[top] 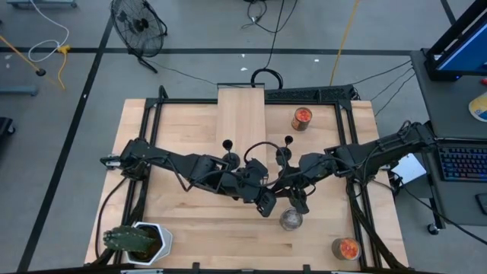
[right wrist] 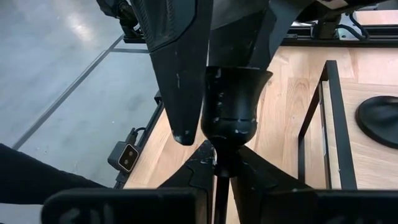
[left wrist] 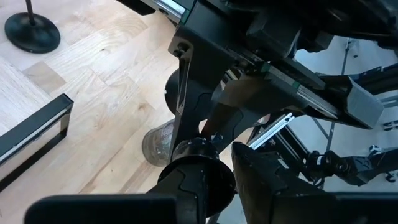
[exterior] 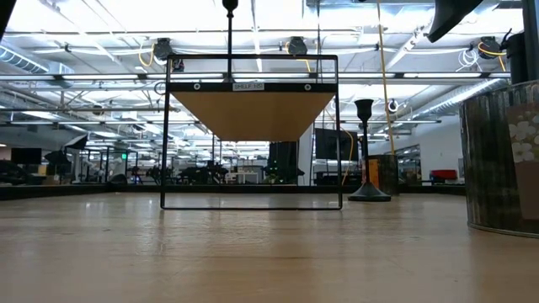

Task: Pick & Place candle stick holders
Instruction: Put the bottom black candle holder on the shelf

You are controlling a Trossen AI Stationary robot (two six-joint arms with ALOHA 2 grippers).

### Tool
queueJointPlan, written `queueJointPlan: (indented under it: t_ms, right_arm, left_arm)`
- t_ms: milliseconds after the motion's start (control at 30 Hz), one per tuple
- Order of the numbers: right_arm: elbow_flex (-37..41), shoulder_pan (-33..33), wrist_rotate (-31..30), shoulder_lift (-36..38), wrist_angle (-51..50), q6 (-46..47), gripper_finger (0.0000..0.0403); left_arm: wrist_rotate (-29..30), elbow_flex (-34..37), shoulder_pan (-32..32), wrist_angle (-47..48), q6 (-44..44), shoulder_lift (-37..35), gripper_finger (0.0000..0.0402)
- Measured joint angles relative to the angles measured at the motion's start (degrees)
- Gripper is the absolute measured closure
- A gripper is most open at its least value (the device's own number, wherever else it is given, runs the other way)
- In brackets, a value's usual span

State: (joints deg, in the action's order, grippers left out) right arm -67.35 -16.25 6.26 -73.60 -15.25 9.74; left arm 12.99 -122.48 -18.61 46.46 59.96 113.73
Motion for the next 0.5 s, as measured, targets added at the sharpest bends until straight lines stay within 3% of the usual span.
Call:
queueJointPlan:
  t_ms: [167, 500]
  right_arm:
    - [-0.02, 0.0, 0.0, 0.0, 0.01, 0.04, 0.0377]
    - [-0.02, 0.02, -0.33, -0.04, 0.02, 0.09, 0.0377]
  left_arm:
    - [-0.59, 0.0, 0.03, -0.13, -0.29, -0.02, 0.0309]
    - [-0.04, 0.0, 0.07, -0.48, -0.53, -0.07, 0.0222]
